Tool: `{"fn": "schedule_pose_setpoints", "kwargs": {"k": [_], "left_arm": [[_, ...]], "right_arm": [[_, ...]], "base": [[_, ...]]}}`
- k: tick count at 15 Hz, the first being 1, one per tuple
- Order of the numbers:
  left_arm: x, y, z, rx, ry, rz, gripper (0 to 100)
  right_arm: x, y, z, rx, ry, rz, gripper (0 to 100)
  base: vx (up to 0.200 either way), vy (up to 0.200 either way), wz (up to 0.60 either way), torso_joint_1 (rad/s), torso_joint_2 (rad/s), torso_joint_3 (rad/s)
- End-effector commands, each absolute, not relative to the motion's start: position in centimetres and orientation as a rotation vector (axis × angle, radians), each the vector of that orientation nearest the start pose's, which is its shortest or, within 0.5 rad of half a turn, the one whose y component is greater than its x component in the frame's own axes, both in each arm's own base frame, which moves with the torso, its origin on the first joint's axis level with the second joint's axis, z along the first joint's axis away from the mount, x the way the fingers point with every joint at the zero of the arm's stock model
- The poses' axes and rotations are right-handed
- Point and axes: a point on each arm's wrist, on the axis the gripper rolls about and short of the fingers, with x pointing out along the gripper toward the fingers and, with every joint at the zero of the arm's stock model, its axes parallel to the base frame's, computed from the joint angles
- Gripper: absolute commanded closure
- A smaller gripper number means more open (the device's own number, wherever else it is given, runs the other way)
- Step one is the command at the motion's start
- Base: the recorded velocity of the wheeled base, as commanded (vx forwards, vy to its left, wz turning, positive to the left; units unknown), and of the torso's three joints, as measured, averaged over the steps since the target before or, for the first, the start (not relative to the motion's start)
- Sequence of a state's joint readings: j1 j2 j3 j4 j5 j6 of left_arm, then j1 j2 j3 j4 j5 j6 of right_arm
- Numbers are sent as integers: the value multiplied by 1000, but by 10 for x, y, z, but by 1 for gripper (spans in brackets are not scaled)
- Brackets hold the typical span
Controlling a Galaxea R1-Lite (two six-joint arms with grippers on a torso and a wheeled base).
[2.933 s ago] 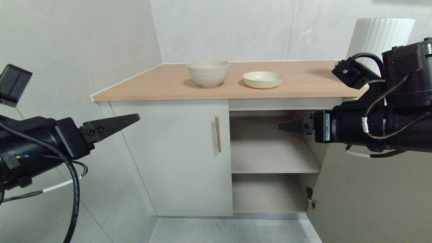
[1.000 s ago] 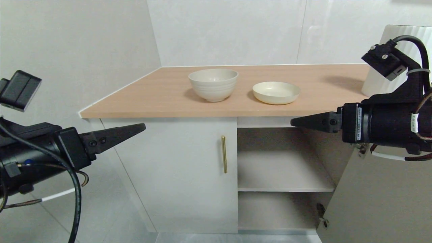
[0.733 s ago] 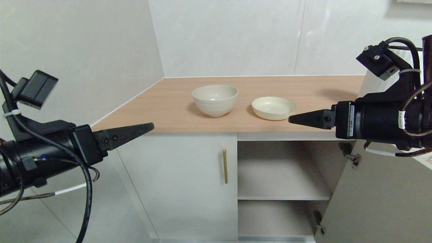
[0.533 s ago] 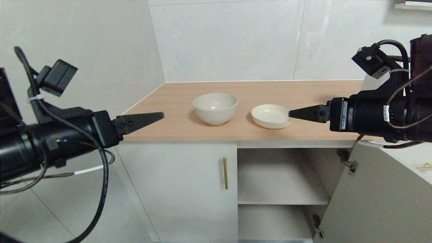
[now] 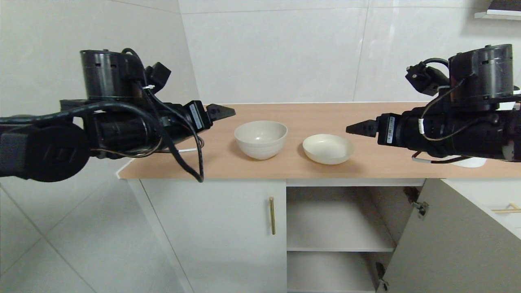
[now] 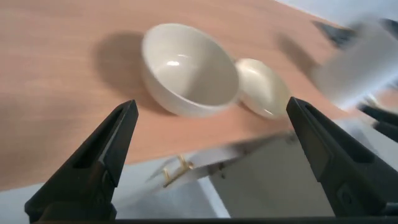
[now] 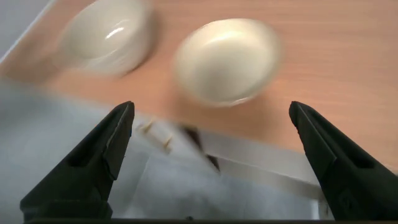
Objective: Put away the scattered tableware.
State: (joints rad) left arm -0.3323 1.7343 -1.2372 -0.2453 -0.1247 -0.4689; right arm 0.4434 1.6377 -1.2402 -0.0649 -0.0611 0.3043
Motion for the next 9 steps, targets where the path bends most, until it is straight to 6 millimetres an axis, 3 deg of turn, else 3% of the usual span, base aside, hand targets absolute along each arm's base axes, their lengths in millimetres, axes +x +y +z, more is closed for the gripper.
{"fn": "schedule_pose_setpoints", "kwargs": {"k": [1,5,9], "left_arm": [[342,-137,235,-411,393,-334,0],[374,-152,208,-464,434,-278,0],[381,-155,195,-462,465,-270,0]], "right_arm": [[307,140,256,248,420,228,0],[316,140,246,242,437,188,0],[316,140,247,244,435,189,0]], "base": [[0,0,0,0,0,0],[0,0,0,0,0,0],[0,0,0,0,0,0]]}}
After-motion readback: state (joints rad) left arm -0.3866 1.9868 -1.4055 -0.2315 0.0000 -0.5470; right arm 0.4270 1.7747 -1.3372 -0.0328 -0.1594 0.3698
